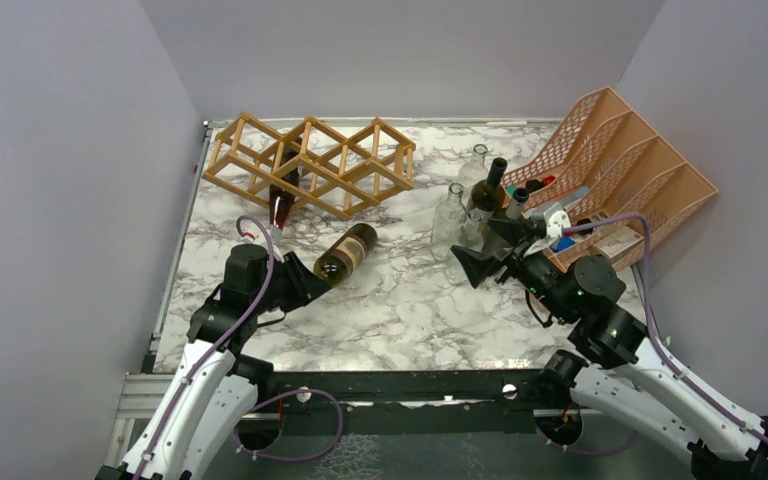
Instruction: Take the wine bottle off the wine rack
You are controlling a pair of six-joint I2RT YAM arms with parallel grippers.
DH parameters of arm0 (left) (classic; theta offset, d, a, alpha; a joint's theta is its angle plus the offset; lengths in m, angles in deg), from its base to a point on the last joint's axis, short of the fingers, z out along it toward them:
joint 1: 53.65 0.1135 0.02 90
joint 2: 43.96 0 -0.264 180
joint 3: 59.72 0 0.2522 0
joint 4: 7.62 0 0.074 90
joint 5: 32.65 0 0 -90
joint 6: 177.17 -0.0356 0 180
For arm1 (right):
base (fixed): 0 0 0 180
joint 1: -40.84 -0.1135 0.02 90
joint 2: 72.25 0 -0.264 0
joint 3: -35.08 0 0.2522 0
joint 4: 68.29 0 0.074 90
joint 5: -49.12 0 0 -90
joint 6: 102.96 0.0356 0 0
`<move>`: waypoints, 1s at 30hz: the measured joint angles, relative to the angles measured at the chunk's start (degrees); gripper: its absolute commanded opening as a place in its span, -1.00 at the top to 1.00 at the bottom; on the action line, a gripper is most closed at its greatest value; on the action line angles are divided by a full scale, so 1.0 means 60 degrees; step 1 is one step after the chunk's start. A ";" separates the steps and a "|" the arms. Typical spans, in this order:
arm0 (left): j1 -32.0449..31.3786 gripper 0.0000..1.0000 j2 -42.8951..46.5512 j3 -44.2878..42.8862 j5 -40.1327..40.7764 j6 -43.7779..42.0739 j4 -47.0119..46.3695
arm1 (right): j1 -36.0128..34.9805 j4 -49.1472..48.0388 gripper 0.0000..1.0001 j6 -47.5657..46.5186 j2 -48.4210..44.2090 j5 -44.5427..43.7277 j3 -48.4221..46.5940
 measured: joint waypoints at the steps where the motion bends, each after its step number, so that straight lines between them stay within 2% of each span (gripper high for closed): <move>1: -0.0004 1.00 0.0000 -0.0102 -0.0036 -0.0076 0.0146 | 0.0000 -0.0011 -0.91 -0.0087 0.0208 0.0146 -0.0135; 11: -0.0004 1.00 0.0000 -0.0546 -0.0543 -0.0925 0.1137 | -0.0047 -0.0047 -0.94 -0.0586 0.3282 0.2674 -0.1719; 14: -0.0004 1.00 0.0015 -0.0550 -0.0630 -0.1158 0.1275 | -0.0503 -0.0062 -0.96 -0.0761 0.4240 0.3151 -0.1949; 22: -0.0007 1.00 0.0146 -0.0863 -0.0736 -0.1712 0.1902 | -0.3038 -0.0091 -0.99 -0.2357 0.6623 0.2401 -0.2346; 26: -0.0007 1.00 0.0146 -0.1020 -0.0841 -0.2014 0.2226 | -0.3195 -0.0495 -0.99 -0.3457 0.7726 0.2116 -0.2284; 30: -0.0007 1.00 0.0146 -0.1169 -0.0984 -0.2284 0.2499 | -0.3191 -0.2102 -0.99 -0.4885 0.7960 0.2302 -0.1129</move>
